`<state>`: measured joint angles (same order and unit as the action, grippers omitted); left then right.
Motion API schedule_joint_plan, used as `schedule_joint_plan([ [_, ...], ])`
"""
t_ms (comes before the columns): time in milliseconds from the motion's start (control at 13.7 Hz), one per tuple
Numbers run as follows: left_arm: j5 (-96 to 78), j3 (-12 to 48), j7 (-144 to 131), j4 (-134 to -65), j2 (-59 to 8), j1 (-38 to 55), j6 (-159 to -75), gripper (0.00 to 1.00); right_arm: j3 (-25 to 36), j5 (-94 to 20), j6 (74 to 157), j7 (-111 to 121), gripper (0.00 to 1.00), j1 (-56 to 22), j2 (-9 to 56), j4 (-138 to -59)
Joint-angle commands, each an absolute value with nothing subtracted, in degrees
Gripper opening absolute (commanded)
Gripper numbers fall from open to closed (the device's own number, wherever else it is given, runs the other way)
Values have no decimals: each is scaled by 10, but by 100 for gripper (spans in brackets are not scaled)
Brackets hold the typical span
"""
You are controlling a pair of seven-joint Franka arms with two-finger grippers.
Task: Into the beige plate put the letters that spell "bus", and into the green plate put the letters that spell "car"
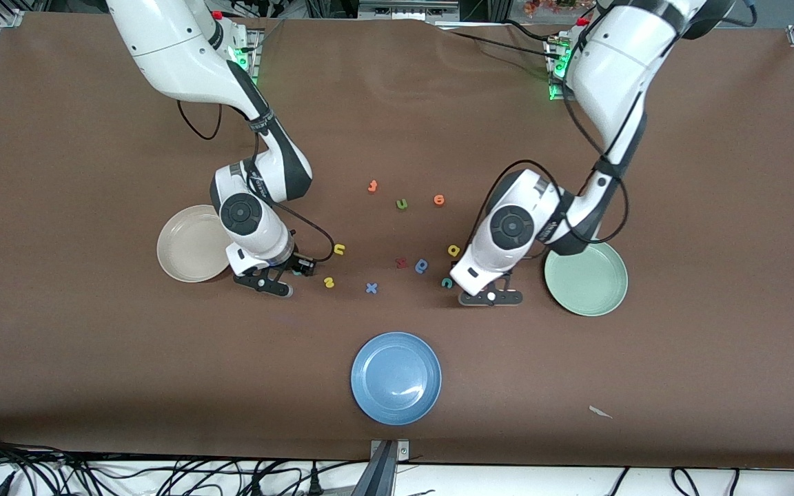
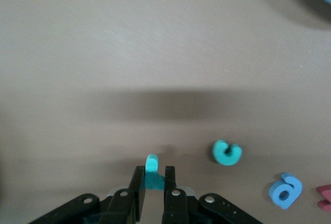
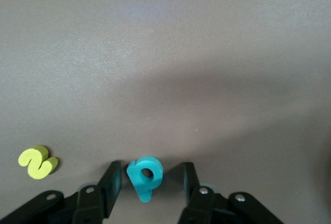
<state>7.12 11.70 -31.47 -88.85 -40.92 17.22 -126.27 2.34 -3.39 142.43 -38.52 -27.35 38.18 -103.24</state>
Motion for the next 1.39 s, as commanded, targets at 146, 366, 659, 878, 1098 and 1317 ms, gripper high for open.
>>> schedule_joint_plan([
  [146, 92, 118, -203, -911, -355, 98, -1183, 3, 23, -25, 1416, -387, 47, -275, 391, -1016],
  [366, 104, 113, -129, -912, -363, 42, -1165, 3, 23, -25, 1416, -387, 34, -275, 391, -1016],
  [659, 105, 113, -120, -936, -371, 28, -1169, 100, 23, -27, 1416, -388, 19, -275, 391, -1015],
  [878, 104, 119, -121, -925, -365, 39, -1165, 100, 23, -31, 1363, -386, 13, -273, 390, -979],
  [1098, 104, 169, -120, -902, -366, 52, -1172, 100, 26, -25, 1305, -363, 8, -264, 387, -948],
  [1317, 101, 174, -120, -892, -386, 107, -1228, 100, 43, -24, 1265, -284, 6, -241, 366, -952],
])
